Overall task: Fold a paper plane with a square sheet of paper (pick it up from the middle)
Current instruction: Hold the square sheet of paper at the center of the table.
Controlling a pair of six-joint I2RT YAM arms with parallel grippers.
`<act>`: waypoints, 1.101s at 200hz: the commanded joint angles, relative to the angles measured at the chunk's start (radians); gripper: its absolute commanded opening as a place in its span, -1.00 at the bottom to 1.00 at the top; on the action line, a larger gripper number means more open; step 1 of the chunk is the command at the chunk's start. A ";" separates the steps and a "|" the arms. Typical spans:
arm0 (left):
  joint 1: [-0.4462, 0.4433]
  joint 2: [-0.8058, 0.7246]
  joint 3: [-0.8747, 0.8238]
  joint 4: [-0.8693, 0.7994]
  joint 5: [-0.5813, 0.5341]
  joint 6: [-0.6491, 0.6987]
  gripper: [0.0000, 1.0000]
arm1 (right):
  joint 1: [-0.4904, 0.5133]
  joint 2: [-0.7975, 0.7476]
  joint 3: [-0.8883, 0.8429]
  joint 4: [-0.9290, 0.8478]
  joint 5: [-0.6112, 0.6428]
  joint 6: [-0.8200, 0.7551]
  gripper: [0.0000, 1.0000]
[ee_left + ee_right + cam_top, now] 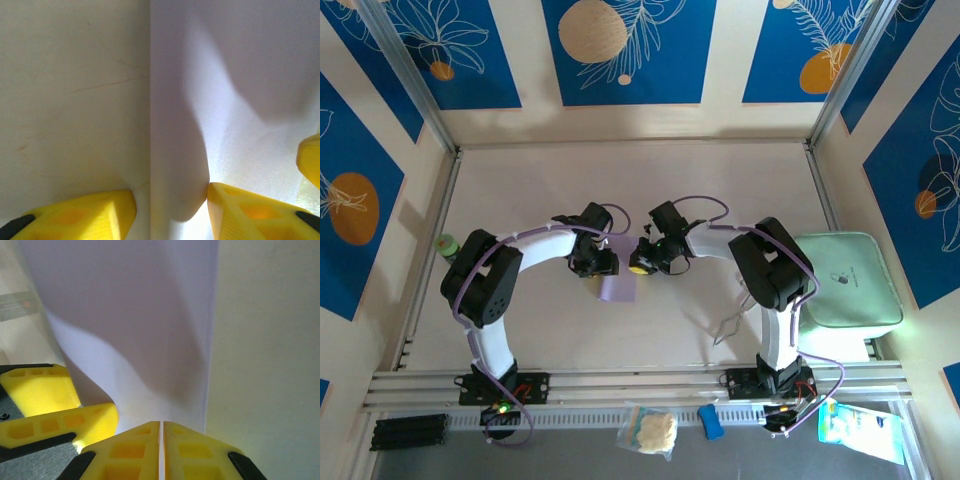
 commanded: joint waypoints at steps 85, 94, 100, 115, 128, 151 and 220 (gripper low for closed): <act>0.001 -0.007 -0.008 -0.073 -0.006 -0.025 0.08 | 0.011 0.102 0.022 -0.190 0.110 -0.128 -0.81; 0.013 -0.055 0.005 -0.080 -0.012 -0.040 0.10 | 0.010 0.108 0.025 -0.211 0.126 -0.157 -0.82; 0.020 -0.085 0.011 -0.082 -0.016 -0.049 0.11 | 0.010 0.113 0.030 -0.230 0.136 -0.179 -0.84; 0.042 -0.144 0.019 -0.075 -0.021 -0.075 0.12 | 0.009 0.128 0.046 -0.265 0.163 -0.244 -0.84; 0.054 -0.178 0.012 -0.041 0.014 -0.088 0.11 | 0.011 0.139 0.063 -0.289 0.181 -0.298 -0.84; 0.055 -0.180 0.001 0.042 0.155 -0.111 0.00 | 0.009 0.156 0.094 -0.317 0.201 -0.362 -0.84; 0.035 -0.064 0.027 0.093 0.305 -0.148 -0.56 | 0.006 0.192 0.140 -0.369 0.204 -0.381 -0.84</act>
